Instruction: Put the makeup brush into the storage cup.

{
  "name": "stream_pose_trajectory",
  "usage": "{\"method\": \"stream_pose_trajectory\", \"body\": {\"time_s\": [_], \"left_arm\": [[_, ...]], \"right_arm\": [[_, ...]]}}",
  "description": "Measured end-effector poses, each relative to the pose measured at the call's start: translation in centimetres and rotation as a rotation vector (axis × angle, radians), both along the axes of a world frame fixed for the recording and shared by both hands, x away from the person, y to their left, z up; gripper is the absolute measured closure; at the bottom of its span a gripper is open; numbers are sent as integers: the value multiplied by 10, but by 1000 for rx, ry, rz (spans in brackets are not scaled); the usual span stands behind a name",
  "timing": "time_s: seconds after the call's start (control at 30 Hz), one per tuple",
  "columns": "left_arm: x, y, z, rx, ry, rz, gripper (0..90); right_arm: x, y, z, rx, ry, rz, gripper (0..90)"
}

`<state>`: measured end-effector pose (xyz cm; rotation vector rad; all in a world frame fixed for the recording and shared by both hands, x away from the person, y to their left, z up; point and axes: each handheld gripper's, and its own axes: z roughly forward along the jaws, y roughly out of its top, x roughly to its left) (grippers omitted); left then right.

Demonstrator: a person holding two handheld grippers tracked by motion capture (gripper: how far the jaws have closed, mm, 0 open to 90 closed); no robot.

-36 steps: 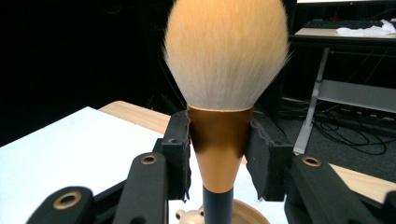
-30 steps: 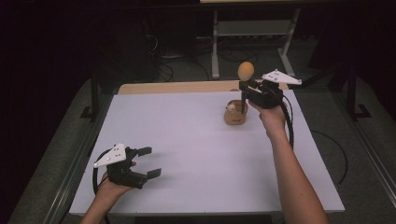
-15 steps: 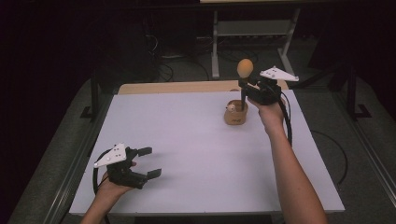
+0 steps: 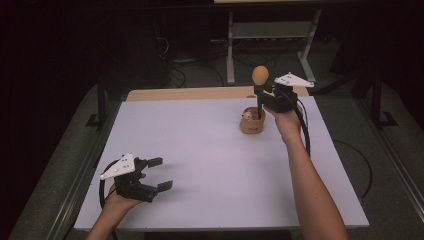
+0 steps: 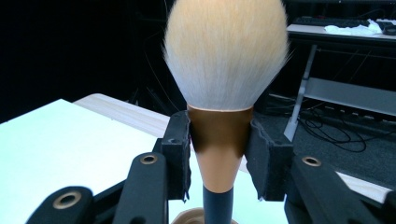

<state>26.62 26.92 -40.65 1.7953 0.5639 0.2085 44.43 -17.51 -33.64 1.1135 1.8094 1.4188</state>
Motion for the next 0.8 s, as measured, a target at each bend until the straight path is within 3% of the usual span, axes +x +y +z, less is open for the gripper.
{"method": "stream_pose_trajectory", "body": {"time_s": [0.8], "left_arm": [[0, 0, 0, 0, 2, 0, 101]], "right_arm": [[11, 7, -16, -69, 59, 7, 614]]}}
